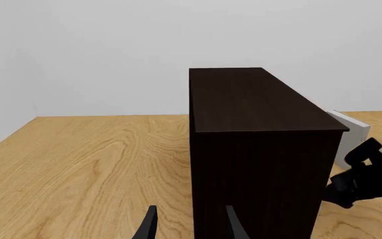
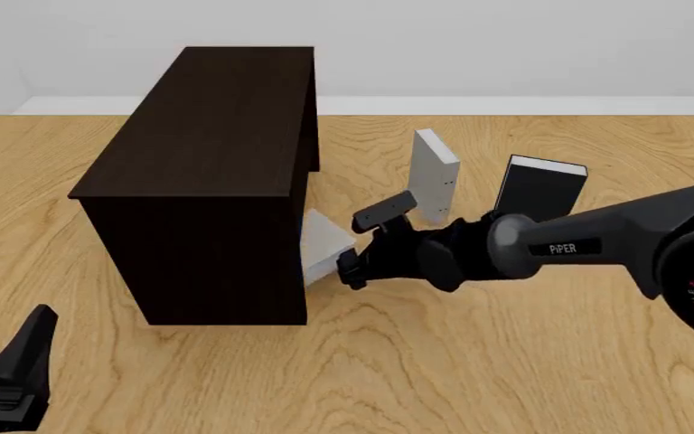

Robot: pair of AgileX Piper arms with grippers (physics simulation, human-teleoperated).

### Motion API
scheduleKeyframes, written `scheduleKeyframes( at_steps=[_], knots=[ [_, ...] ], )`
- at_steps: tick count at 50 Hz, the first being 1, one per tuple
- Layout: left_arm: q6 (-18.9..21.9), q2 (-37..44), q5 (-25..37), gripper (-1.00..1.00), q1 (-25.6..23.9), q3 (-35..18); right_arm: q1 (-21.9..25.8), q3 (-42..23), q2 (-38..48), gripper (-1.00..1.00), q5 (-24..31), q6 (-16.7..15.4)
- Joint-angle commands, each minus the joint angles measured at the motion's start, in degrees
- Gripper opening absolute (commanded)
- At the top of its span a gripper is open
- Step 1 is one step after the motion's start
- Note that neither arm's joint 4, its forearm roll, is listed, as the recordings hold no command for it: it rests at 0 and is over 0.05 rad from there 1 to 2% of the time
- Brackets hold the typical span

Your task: Pick up the book on the right and place it under the cabinet shelf.

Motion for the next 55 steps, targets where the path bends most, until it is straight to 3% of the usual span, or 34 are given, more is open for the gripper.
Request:
scheduleKeyframes(
  at_steps=[1, 28, 55],
  knots=[
    [-0.04, 0.0, 0.16, 1.0, -0.11, 0.0, 1.97, -3.83, 3.77, 1.0, -3.33, 4.76],
    [-0.05, 0.0, 0.17, 1.0, -0.09, 0.0, 3.97, -7.51, 6.09, 1.0, -2.03, 5.0],
    [-0.05, 0.0, 0.16, 1.0, -0.08, 0.0, 2.11, 4.05, -3.6, 1.0, -5.99, 5.18]
  ],
)
